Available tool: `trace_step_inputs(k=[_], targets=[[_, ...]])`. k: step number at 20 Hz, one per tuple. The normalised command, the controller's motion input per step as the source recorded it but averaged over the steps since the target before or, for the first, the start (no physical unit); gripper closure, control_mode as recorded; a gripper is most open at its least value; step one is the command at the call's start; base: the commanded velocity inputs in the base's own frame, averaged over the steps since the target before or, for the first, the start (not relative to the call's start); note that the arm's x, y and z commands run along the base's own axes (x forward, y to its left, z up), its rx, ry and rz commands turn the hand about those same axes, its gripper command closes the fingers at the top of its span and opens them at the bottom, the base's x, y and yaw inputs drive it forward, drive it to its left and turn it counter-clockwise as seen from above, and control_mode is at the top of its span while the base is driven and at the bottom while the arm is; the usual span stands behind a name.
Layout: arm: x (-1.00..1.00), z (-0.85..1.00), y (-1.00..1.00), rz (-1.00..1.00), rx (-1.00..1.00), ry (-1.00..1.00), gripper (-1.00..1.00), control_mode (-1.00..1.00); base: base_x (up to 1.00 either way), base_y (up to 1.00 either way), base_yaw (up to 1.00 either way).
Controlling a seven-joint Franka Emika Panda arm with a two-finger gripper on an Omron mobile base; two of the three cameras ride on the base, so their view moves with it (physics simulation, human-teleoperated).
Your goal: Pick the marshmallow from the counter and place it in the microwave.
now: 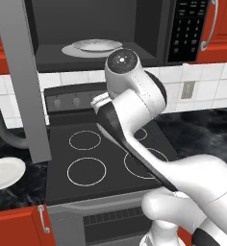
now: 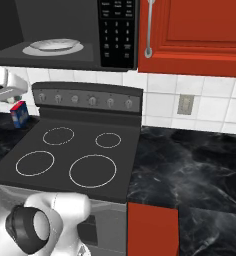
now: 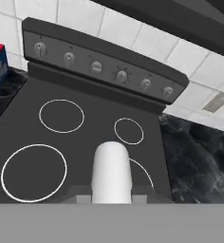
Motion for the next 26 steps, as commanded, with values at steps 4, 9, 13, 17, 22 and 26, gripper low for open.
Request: trace_step_inputs(k=[4,9,13,17,22,26], targets=[[0.22,1.00,-0.38,-0.08,-0.03,-0.09,1.00,-1.00,0.00,0.00,0.00],[0.38,0.62,-0.06,0.00,0.00,-0.12,1.00,-1.00,0.00,0.00,0.00],[0.66,0.00,0.00,0.07,0.01,-0.30,1.00,-1.00,0.00,0.00,0.00],[0.76,0.04,0.00,0.09,0.00,-0.36,1.00,-1.00,0.00,0.00,0.00],[0.80,0.28,-0.04,0.07,0.02,-0.28,1.00,-1.00,0.00,0.00,0.00],[0.78,0.66,0.00,0.00,0.05,0.02,1.00,-1.00,0.00,0.00,0.00]])
